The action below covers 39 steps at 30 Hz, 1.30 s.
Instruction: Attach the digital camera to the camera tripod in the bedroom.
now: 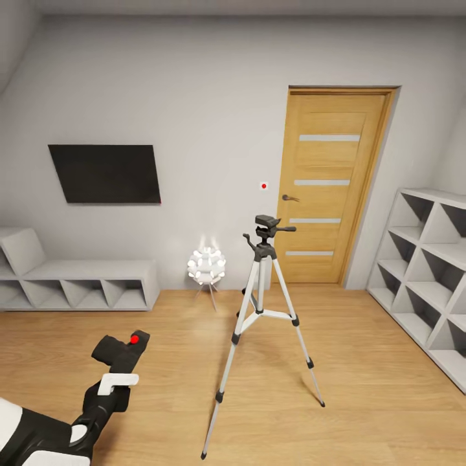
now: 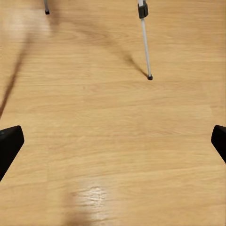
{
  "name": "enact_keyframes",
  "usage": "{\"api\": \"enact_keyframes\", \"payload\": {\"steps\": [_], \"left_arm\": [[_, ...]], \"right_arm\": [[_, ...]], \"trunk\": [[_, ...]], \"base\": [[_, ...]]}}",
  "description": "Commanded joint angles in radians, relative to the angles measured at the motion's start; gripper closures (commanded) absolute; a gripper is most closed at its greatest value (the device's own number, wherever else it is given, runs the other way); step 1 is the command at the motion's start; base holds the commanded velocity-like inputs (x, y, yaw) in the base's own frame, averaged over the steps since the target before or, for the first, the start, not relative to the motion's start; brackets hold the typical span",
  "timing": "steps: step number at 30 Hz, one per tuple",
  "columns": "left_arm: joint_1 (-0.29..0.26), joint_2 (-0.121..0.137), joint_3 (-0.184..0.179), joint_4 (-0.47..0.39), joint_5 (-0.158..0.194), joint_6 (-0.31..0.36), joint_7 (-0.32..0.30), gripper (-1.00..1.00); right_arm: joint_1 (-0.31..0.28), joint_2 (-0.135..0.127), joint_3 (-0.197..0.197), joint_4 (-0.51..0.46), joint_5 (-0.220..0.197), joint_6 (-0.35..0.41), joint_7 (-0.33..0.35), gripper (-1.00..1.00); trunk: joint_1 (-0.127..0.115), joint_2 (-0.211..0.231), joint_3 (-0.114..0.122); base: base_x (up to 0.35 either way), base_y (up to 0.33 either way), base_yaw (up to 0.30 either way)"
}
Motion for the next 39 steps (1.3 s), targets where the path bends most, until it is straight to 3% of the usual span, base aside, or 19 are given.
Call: {"api": "enact_keyframes", "payload": {"steps": [1, 5, 10, 16, 17, 19, 21, 22, 23, 24, 25, 26, 27, 30, 33, 35, 36, 37, 39], "left_arm": [[-0.001, 0.002, -0.001, -0.002, 0.001, -0.002, 0.003, 1.00], [-0.001, 0.034, 0.000, -0.003, 0.016, 0.000, 0.003, 1.00], [-0.001, 0.111, 0.000, -0.012, 0.021, 0.001, 0.002, 1.00], [-0.001, 0.290, 0.009, -0.164, 0.013, 0.002, -0.004, 1.00], [0.000, 0.330, 0.011, -0.188, 0.010, 0.002, -0.005, 1.00], [0.000, 0.387, 0.013, -0.206, 0.002, 0.002, -0.007, 1.00], [0.000, 0.464, 0.014, -0.225, -0.009, 0.002, -0.009, 1.00], [0.000, 0.487, 0.014, -0.232, -0.012, 0.002, -0.009, 1.00], [0.000, 0.539, 0.015, -0.248, -0.022, 0.002, -0.011, 1.00], [0.000, 0.629, 0.015, -0.274, -0.052, 0.002, -0.016, 1.00], [0.000, 0.690, 0.015, -0.290, -0.082, 0.002, -0.031, 1.00], [0.000, 0.720, 0.015, -0.296, -0.100, 0.003, -0.043, 1.00], [0.000, 0.782, 0.017, -0.305, -0.137, 0.003, -0.075, 1.00], [0.000, 0.950, 0.026, -0.316, -0.218, 0.019, -0.225, 1.00], [0.000, 1.118, 0.030, -0.320, -0.245, 0.036, -0.384, 1.00], [0.001, 1.151, 0.030, -0.320, -0.248, 0.037, -0.409, 1.00], [0.001, 1.154, 0.030, -0.320, -0.247, 0.037, -0.416, 1.00], [0.001, 1.149, 0.029, -0.319, -0.246, 0.038, -0.418, 1.00], [0.002, 1.088, 0.023, -0.309, -0.242, 0.039, -0.397, 1.00]], "right_arm": [[0.000, 0.001, -0.008, 0.001, 0.011, -0.002, -0.004, -1.00], [0.000, 0.000, -0.008, 0.001, 0.011, -0.002, -0.004, -1.00], [0.000, 0.001, -0.008, 0.001, 0.011, -0.002, -0.004, -1.00], [0.000, 0.001, -0.008, 0.001, 0.011, -0.002, -0.004, -1.00], [0.000, 0.001, -0.008, 0.001, 0.011, -0.002, -0.004, -1.00], [0.000, 0.001, -0.008, 0.001, 0.011, -0.002, -0.004, -1.00], [0.000, 0.001, -0.008, 0.001, 0.011, -0.002, -0.004, -1.00], [0.000, 0.001, -0.008, 0.001, 0.011, -0.002, -0.004, -1.00], [0.000, 0.001, -0.008, 0.001, 0.011, -0.002, -0.004, -1.00], [0.000, 0.001, -0.008, 0.001, 0.011, -0.002, -0.004, -1.00], [0.000, 0.001, -0.008, 0.000, 0.011, -0.002, -0.004, -1.00], [0.000, 0.001, -0.008, 0.000, 0.011, -0.002, -0.004, -1.00], [0.000, 0.001, -0.008, 0.000, 0.011, -0.002, -0.004, -1.00], [0.000, 0.001, -0.008, 0.000, 0.011, -0.002, -0.004, -1.00], [0.000, 0.001, -0.008, 0.001, 0.011, -0.002, -0.004, -1.00], [0.000, 0.001, -0.008, 0.001, 0.011, -0.002, -0.004, -1.00], [0.000, 0.001, -0.008, 0.001, 0.011, -0.002, -0.004, -1.00], [0.000, 0.001, -0.008, 0.001, 0.011, -0.002, -0.004, -1.00], [0.000, 0.001, -0.008, 0.001, 0.011, -0.002, -0.004, -1.00]], "trunk": [[0.000, -0.001, -0.001], [0.000, -0.001, -0.001], [0.000, -0.001, -0.001], [0.000, -0.001, -0.001], [0.000, -0.001, -0.001], [0.000, -0.001, -0.001], [0.000, -0.001, -0.001], [0.000, -0.001, -0.001], [0.000, -0.001, -0.001], [0.000, -0.001, -0.001], [0.000, -0.001, -0.001], [0.000, -0.001, -0.001], [0.000, -0.001, -0.001], [0.000, -0.001, -0.001], [0.000, -0.001, -0.001], [0.000, -0.001, -0.001], [0.000, -0.001, -0.001], [0.000, -0.001, -0.001], [0.000, -0.001, -0.001]], "base": [[0.000, 0.000, 0.000], [0.000, 0.000, 0.000], [0.000, 0.000, 0.000], [0.000, 0.000, 0.000], [0.000, 0.000, 0.000], [0.000, 0.000, 0.000], [0.000, 0.000, 0.000], [0.000, 0.000, 0.000], [0.000, 0.000, 0.000], [0.000, 0.000, 0.000], [0.000, 0.000, 0.000], [0.000, 0.000, 0.000], [0.000, 0.000, 0.000], [0.000, 0.000, 0.000], [0.000, 0.000, 0.000], [0.000, 0.000, 0.000], [0.000, 0.000, 0.000], [0.000, 0.000, 0.000], [0.000, 0.000, 0.000]]}}
